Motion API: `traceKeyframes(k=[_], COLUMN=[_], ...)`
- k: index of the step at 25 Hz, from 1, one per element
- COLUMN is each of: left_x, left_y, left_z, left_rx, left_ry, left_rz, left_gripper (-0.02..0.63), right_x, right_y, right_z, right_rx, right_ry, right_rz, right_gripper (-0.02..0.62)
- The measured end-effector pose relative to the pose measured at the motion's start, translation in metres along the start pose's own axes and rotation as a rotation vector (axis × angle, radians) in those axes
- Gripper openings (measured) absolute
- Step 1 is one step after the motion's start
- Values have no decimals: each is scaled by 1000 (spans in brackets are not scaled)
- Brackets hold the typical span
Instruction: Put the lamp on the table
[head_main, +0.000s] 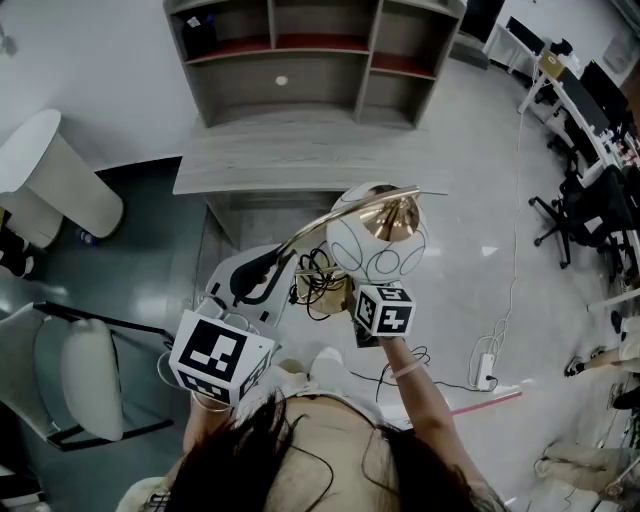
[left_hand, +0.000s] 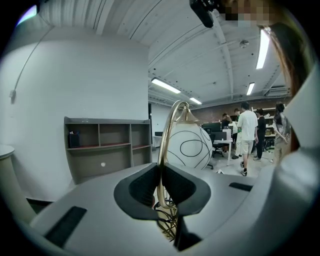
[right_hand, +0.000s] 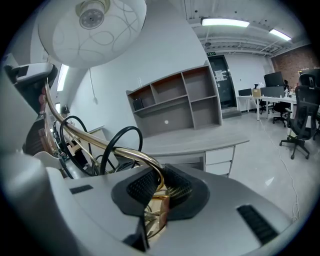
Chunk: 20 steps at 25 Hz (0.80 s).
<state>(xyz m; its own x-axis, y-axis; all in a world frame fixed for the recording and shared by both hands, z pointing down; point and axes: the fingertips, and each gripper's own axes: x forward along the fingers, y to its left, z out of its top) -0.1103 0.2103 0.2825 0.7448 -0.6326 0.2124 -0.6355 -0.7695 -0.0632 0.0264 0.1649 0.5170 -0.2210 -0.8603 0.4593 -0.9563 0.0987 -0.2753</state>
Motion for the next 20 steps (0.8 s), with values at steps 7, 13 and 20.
traceKeyframes(k=[7, 13, 20], left_x=[27, 40, 56], left_y=[-11, -18, -12], left_z=[9, 8, 12], left_rx=[-7, -21, -16], left_ry=[-7, -4, -1], left_rz=[75, 108, 124], left_gripper=[43, 43, 43], right_x=[10, 20, 37], right_y=[-27, -39, -44], right_z=[17, 22, 30], right_rx=[-34, -48, -42], right_ry=[9, 19, 16], right_rz=[55, 86, 113], right_gripper=[53, 53, 52])
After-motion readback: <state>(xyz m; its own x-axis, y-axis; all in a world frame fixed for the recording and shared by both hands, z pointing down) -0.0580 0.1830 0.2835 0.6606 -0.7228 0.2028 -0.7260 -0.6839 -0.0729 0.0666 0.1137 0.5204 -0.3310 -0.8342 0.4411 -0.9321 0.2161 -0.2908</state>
